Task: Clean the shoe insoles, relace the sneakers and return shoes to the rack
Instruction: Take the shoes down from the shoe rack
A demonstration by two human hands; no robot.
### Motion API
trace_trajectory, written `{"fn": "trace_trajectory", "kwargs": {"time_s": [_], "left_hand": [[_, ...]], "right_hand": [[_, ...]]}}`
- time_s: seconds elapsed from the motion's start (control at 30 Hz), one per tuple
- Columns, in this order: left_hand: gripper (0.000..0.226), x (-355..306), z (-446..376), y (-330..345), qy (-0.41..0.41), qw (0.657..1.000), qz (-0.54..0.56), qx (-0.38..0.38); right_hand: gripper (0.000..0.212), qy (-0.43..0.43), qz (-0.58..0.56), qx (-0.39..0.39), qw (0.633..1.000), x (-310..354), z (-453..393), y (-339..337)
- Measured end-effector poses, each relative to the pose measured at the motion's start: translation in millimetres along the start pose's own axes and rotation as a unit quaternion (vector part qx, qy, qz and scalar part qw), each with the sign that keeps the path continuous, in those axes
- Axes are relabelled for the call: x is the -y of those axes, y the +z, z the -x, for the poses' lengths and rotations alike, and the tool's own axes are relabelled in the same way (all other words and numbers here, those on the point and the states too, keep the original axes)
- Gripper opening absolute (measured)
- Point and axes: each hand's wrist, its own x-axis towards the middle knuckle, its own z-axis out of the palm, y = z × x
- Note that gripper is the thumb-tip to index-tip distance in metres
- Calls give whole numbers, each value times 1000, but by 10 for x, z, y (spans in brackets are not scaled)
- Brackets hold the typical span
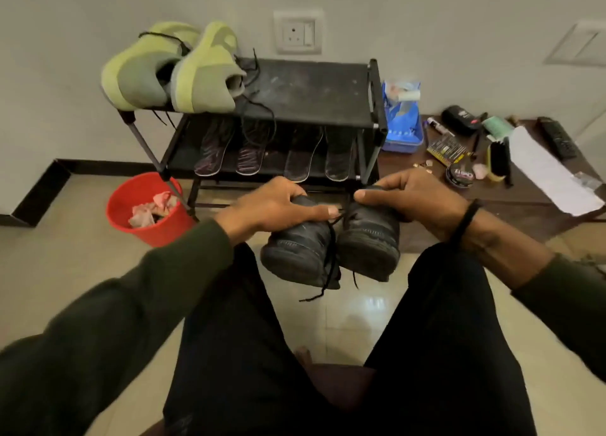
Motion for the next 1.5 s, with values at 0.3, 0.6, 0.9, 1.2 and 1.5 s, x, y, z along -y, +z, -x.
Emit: {"fn": "trace_trajectory", "kwargs": {"time_s": [0.3, 0.6, 0.9, 1.2, 1.5], "left_hand": [[27, 1179, -985, 1182, -18, 994, -90, 60], [42, 1562, -1592, 1904, -27, 980, -159, 117], [20, 1760, -1643, 2396, -19, 969, -188, 157], [26, 1851, -1611, 2569, -33, 958, -219, 183], [31, 1938, -1637, 2618, -56, 955, -204, 206]], "right_hand": [[34, 182, 202, 54, 961, -1639, -886, 724], [37, 303, 292, 31, 907, -2285, -1238, 1079], [39, 351, 248, 73, 900, -2560, -1290, 1421], [38, 383, 215, 62, 896, -2649, -1234, 1561], [32, 360, 196, 51, 911, -2565, -1335, 1627]]}}
